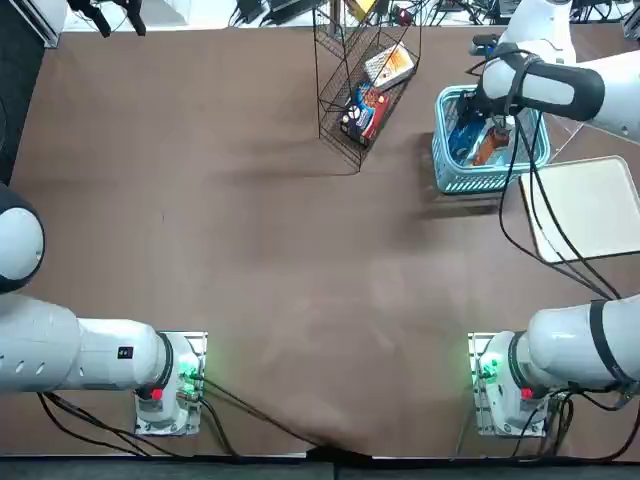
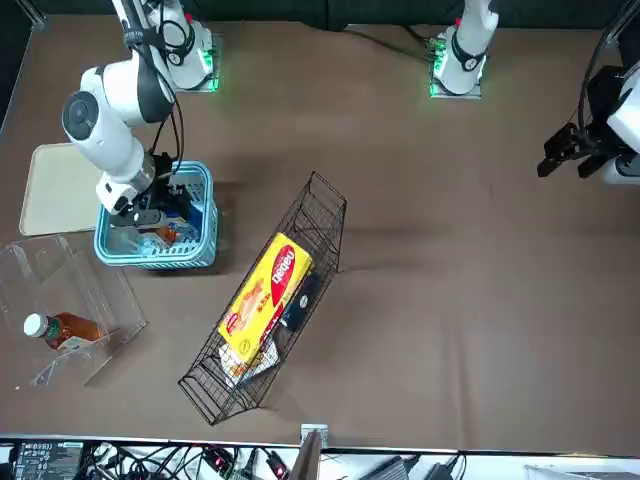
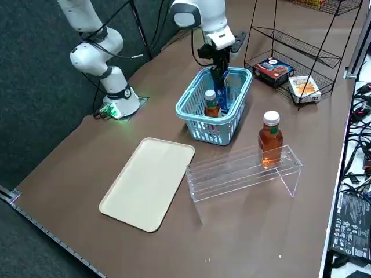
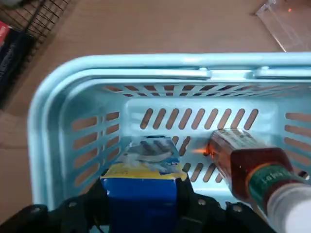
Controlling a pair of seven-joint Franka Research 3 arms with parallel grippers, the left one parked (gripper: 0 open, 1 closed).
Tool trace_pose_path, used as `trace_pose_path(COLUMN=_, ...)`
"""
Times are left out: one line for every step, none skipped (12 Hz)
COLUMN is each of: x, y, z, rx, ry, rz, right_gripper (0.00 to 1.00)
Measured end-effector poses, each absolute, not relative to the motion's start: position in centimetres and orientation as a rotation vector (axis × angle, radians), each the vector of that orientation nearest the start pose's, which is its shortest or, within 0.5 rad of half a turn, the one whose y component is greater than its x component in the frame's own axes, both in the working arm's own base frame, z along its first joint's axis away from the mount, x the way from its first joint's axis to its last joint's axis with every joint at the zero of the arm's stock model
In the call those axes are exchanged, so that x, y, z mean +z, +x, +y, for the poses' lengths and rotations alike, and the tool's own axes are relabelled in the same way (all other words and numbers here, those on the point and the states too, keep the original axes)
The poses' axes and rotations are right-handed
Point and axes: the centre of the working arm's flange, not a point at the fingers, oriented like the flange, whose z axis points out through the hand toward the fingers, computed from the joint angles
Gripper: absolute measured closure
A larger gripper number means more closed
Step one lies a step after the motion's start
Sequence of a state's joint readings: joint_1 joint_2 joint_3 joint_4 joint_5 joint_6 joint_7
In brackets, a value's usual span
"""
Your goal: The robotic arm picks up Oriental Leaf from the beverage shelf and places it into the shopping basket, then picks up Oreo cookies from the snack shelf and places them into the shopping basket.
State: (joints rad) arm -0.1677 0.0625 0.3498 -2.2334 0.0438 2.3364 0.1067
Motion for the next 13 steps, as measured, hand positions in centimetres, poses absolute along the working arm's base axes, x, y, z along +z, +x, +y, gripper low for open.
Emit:
trace_pose_path(x=34.3, y=52.9, z=9.6, rx=-0.051, ry=-3.086, rz=-0.078, right_gripper=0.44)
trace_pose_path(x=33.8, y=53.0, z=9.5, rx=-0.044, ry=-3.088, rz=-0.082, right_gripper=0.44)
trace_pose_path(x=33.3, y=53.0, z=9.5, rx=-0.035, ry=-3.088, rz=-0.084, right_gripper=0.44)
trace_pose_path(x=33.0, y=53.0, z=9.5, rx=-0.028, ry=-3.089, rz=-0.086, right_gripper=0.44)
trace_pose_path(x=32.8, y=53.0, z=9.5, rx=-0.023, ry=-3.089, rz=-0.085, right_gripper=0.44)
trace_pose_path(x=32.6, y=53.1, z=9.4, rx=-0.020, ry=-3.089, rz=-0.079, right_gripper=0.41)
trace_pose_path(x=32.5, y=53.1, z=9.4, rx=-0.018, ry=-3.089, rz=-0.074, right_gripper=0.31)
trace_pose_path(x=32.5, y=53.1, z=9.3, rx=-0.018, ry=-3.089, rz=-0.072, right_gripper=0.21)
trace_pose_path(x=32.7, y=53.2, z=9.3, rx=-0.025, ry=-3.089, rz=-0.071, right_gripper=0.10)
trace_pose_path(x=33.0, y=53.5, z=9.3, rx=-0.038, ry=-3.088, rz=-0.071, right_gripper=0.01)
trace_pose_path(x=33.5, y=53.8, z=9.4, rx=-0.054, ry=-3.086, rz=-0.071, right_gripper=0.00)
trace_pose_path(x=34.1, y=54.1, z=9.4, rx=-0.064, ry=-3.086, rz=-0.071, right_gripper=0.00)
trace_pose_path(x=34.8, y=54.5, z=9.4, rx=-0.063, ry=-3.087, rz=-0.071, right_gripper=0.00)
